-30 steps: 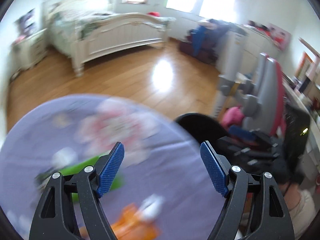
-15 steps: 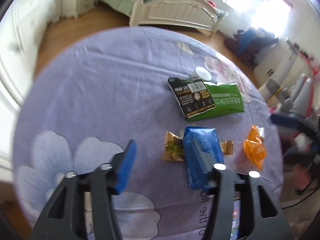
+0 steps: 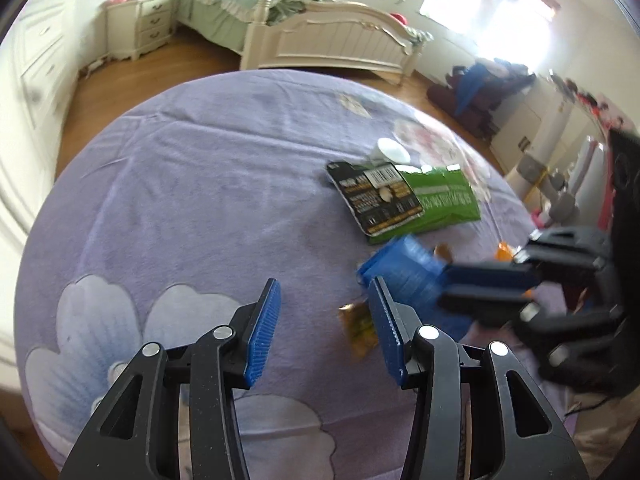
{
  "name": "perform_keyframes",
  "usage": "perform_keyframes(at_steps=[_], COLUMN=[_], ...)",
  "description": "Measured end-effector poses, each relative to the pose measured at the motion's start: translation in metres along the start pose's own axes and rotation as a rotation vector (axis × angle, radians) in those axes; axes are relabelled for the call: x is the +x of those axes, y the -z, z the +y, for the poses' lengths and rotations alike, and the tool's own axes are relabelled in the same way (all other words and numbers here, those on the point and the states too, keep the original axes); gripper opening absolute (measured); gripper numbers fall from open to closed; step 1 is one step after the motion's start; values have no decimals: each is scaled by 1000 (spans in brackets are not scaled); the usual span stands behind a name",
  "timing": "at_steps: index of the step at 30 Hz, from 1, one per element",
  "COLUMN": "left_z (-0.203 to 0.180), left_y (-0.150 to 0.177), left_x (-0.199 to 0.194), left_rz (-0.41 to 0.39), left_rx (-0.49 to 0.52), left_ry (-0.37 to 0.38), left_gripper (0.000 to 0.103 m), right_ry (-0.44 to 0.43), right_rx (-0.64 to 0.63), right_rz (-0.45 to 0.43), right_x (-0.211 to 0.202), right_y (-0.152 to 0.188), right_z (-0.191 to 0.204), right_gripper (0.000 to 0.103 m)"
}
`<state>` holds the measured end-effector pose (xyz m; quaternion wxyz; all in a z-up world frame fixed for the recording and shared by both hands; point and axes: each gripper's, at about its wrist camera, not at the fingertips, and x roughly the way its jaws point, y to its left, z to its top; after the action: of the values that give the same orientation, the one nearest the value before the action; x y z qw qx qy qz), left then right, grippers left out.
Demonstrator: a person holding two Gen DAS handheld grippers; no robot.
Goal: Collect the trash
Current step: 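Grasp the brown snack wrapper with the left tool while the right tool grasps the blue packet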
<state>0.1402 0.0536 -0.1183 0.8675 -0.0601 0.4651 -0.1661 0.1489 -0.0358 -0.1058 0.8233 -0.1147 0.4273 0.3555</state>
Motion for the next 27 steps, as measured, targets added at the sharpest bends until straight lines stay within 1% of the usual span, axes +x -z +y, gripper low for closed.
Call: perform_keyframes(at_steps=[1,2,3,4,6,8,9,11,13,14,15,16,17,18,19,20,21,22,23,24,27], left_z=[-4,-10,-13,-17,-25,-32,-34,-37,-40,-41,-42,-41,-41,-41,-40,-40,-40,-39,-38,-36,-29], left_y=[1,1,1,2,4,8,10,13,16,18,19,20,21,22,23,23,23,23,22,22,17], left_x=[2,4,6,7,10,9,9,8,7,5,5,4,4,3,2,2,0,-2,-4,-7,-23], left_rz=[-3,-2,3,8,17,14,14,18,16,14,13,9,7,2,-3,-6,-10,-20,-26,-34,-82], left_rx=[22,49,63,74,95,114,118,128,137,135,130,117,107,96,86,82,80,77,74,68,35], left_ry=[-14,-29,-32,-31,-24,-24,-22,-27,-41,-45,-46,-48,-49,-49,-51,-56,-60,-67,-74,-79,-89], left_gripper=[47,43,31,23,16,14,9,8,8,8,8,8,8,8,8,8,7,6,6,5,5], right_ry=[9,22,28,35,39,41,24,-27,-31,-38,-46,-50,-65,-71,-54,-30,-10,2,0,-2,7], right_rx=[21,39,53,71,101,119,126,128,134,131,134,144,151,139,121,95,70,48,41,40,71], right_rz=[-21,-44,-63,-86,-118,-144,-147,-111,-84,-60,-36,-30,-34,-27,-15,4,29,33,23,16,-83], right_x=[-8,-15,-21,-30,-43,-54,-56,-50,-41,-35,-26,-22,-16,-9,-5,0,8,11,10,7,-24], right_y=[2,3,6,8,12,16,17,18,19,18,17,18,17,15,15,14,13,13,14,14,16], right_z=[-5,-10,-12,-18,-27,-35,-38,-40,-38,-37,-36,-35,-34,-31,-28,-25,-22,-18,-18,-19,-29], right_gripper=[6,3,3,3,3,3,3,6,10,30,64,71,72,70,68,52,41,37,28,23,20])
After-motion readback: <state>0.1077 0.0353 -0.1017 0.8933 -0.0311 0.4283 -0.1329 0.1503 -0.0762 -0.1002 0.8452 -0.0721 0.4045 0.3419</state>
